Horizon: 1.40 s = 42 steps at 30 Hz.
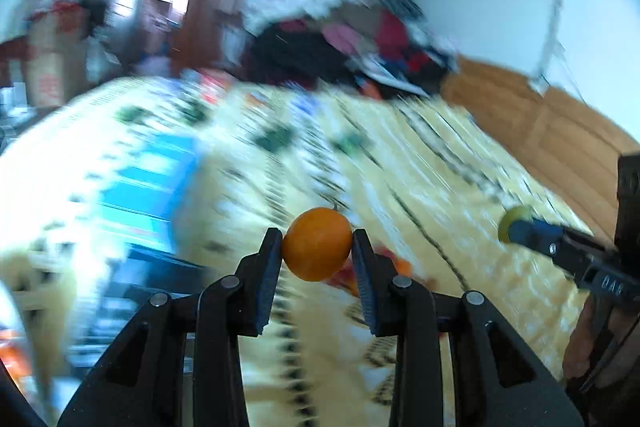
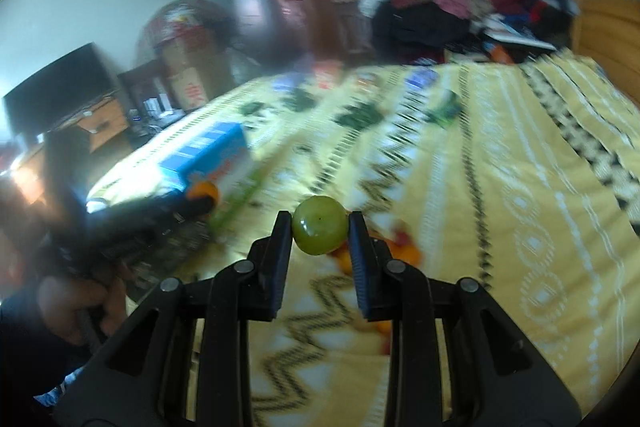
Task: Organize fruits
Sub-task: 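Carry the orange in the left tool and lime in the right tool over the steel bowl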
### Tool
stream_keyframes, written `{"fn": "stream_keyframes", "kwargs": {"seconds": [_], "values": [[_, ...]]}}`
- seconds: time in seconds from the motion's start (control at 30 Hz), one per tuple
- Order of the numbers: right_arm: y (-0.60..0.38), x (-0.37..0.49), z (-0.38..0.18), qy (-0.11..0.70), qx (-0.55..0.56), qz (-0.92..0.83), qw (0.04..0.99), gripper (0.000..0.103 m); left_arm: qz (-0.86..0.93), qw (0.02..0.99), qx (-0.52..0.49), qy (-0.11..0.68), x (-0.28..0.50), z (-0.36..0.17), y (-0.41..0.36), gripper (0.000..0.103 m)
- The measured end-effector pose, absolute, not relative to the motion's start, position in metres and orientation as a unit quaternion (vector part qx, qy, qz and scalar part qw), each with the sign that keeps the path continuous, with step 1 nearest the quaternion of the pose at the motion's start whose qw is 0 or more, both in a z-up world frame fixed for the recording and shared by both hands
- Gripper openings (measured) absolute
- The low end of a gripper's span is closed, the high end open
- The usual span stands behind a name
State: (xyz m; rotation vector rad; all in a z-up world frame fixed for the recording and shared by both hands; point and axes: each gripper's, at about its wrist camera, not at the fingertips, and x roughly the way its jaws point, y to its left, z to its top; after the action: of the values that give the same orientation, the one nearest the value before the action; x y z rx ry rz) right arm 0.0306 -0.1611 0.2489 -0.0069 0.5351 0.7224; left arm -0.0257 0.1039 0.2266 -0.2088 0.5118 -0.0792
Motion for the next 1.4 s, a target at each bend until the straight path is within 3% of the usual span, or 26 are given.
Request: {"fn": "stream_keyframes", "kwargs": {"seconds": [0.23,0.6,1.07,1.4], "values": [[-0.061,-0.013,0.296,0.208,-0.039,0.451,0.867,0.029,0.109,0.965,-0.133,0.197,-0.126,0.276,0.228,0.036],[0.107,-0.072,0.297,0.234,-0.09,0.577,0.778,0.029,0.245,0.926,-0.199,0.206,-0.227,0.242,0.361,0.036],[0.218,-0.097,0.216,0.361,-0.148,0.594,0.704,0.029,0.3,0.88,-0.228,0.289,-0.246,0.168,0.411,0.036],[0.233,-0.105,0.212,0.369,-0.16,0.587,0.703,0.029,0.303,0.875,-0.228,0.3,-0.242,0.162,0.413,0.036]]}}
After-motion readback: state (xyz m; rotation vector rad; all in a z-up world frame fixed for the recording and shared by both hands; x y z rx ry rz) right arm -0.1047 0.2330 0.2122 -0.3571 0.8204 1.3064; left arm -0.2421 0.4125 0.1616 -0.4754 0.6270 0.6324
